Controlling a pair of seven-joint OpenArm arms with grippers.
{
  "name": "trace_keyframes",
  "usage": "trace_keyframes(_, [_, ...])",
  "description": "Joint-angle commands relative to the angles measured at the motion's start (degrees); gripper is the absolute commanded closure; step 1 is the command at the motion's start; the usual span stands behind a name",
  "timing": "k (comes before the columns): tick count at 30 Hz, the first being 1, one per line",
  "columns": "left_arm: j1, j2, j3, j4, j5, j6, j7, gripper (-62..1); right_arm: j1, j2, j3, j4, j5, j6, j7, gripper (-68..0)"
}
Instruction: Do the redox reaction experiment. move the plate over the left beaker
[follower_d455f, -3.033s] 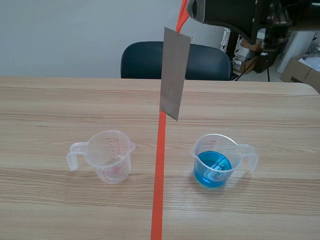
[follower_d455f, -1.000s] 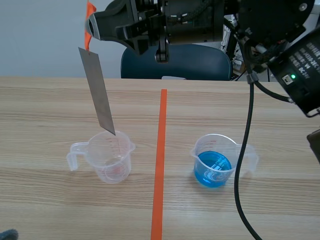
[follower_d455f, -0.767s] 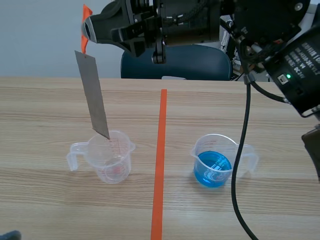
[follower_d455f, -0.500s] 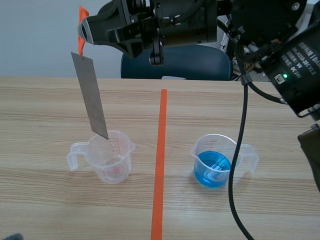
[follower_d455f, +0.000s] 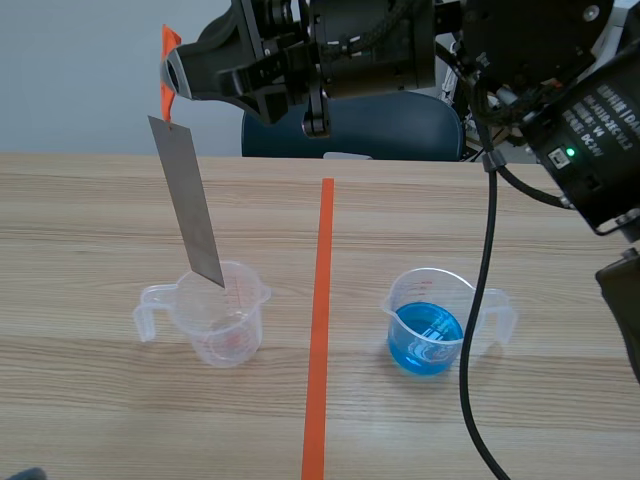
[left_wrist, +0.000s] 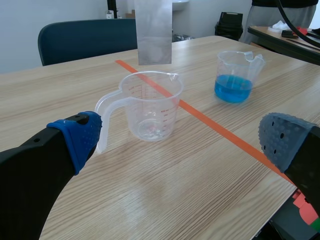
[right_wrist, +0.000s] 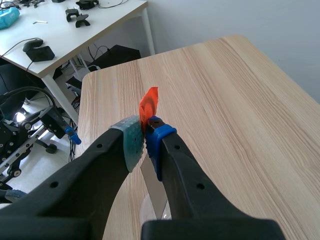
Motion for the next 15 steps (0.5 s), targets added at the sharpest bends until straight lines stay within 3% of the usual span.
trace_keyframes(1, [0.15,0.15,-0.26,0.83,-0.46,-0.09,-0.90,-62.3,0.66,-0.17,0.35,0.85,0.87,0.02,0.85,-0.2])
trace_keyframes(15, [0.15,0.15,-0.26,0.83,-0.87,-0.09,-0.70,-62.3,0.66,-0.17,0.35,0.85,0.85,0.02,0.81,-0.2])
